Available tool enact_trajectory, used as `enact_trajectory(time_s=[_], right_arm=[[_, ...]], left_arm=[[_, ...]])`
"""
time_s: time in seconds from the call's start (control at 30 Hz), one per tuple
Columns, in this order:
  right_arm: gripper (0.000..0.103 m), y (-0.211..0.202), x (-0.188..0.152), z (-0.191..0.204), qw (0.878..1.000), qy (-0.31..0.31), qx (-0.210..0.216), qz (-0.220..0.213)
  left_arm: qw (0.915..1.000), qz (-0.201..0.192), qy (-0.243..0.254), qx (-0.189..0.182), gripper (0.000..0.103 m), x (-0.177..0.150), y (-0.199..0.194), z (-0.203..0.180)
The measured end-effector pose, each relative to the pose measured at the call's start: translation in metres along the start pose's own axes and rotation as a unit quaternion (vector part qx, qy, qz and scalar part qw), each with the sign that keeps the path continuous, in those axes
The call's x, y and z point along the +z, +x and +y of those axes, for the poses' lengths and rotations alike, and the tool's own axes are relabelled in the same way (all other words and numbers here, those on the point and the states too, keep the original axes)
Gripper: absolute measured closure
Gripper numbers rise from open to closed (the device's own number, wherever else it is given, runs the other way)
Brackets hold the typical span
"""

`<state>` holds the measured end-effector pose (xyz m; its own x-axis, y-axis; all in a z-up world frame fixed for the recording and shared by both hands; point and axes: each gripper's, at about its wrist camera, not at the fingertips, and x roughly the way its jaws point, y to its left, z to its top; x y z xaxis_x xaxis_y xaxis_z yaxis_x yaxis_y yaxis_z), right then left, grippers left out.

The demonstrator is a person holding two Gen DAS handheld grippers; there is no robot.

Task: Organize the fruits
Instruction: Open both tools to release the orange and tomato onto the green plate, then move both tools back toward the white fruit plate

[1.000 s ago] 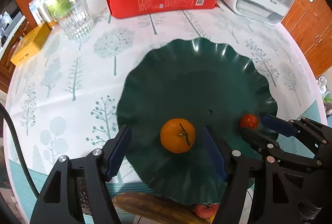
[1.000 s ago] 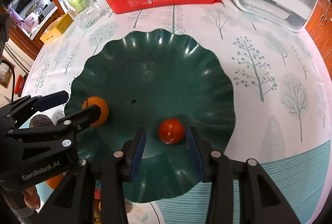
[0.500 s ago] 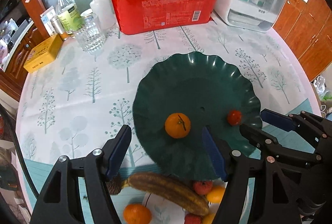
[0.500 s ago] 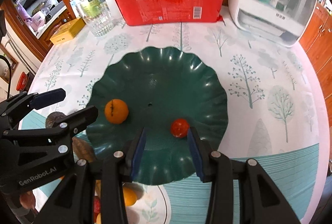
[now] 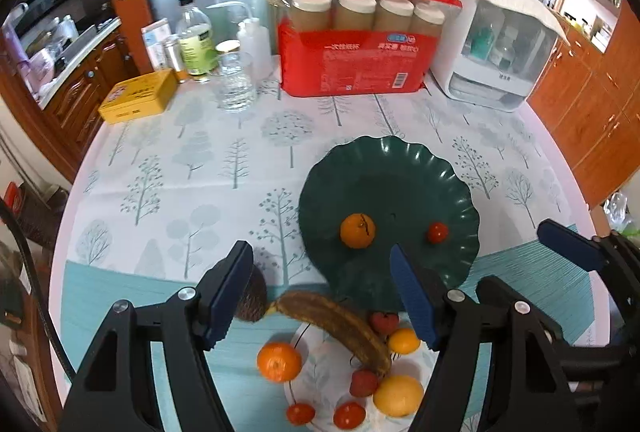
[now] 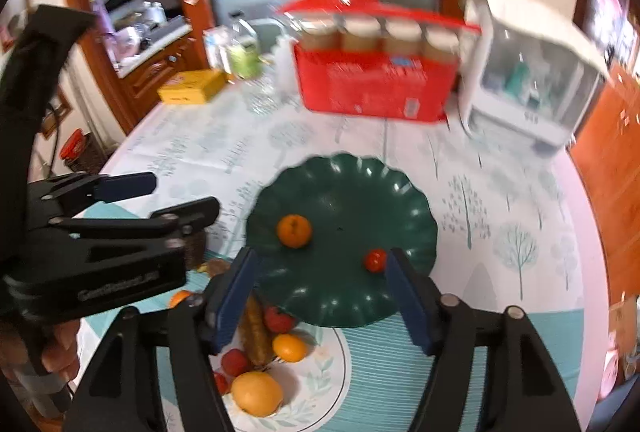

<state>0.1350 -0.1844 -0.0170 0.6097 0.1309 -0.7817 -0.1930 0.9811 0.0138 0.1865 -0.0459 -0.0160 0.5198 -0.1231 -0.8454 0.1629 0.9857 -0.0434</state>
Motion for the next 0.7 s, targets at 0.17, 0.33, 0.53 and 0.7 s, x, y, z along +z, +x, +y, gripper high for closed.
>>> enact_trajectory(time_s=[0.17, 0.33, 0.53, 0.7], right_arm=[[0.033, -0.026, -0.011, 0.019, 1.000, -0.011, -0.001, -0.020], [0.033, -0.040, -0.027, 0.029, 1.000, -0.014, 0.014, -0.023], [0.033, -0.049, -0.044, 0.040, 0.999, -0.028, 0.011, -0.026], [0.033, -0.044, -0.059, 0.043, 0.999, -0.023, 0.025, -0.013]], left_arm=[[0.9998, -0.012, -0.011, 0.011, 0.033, -0.018, -0.026, 0.008], [0.9990, -0.035, -0.017, 0.020, 0.028, -0.041, -0.054, 0.018], [0.9975, -0.052, -0.031, 0.037, 0.024, -0.070, -0.075, 0.033], [0.9978, -0.038, -0.040, 0.036, 0.020, -0.093, -0.073, 0.044]])
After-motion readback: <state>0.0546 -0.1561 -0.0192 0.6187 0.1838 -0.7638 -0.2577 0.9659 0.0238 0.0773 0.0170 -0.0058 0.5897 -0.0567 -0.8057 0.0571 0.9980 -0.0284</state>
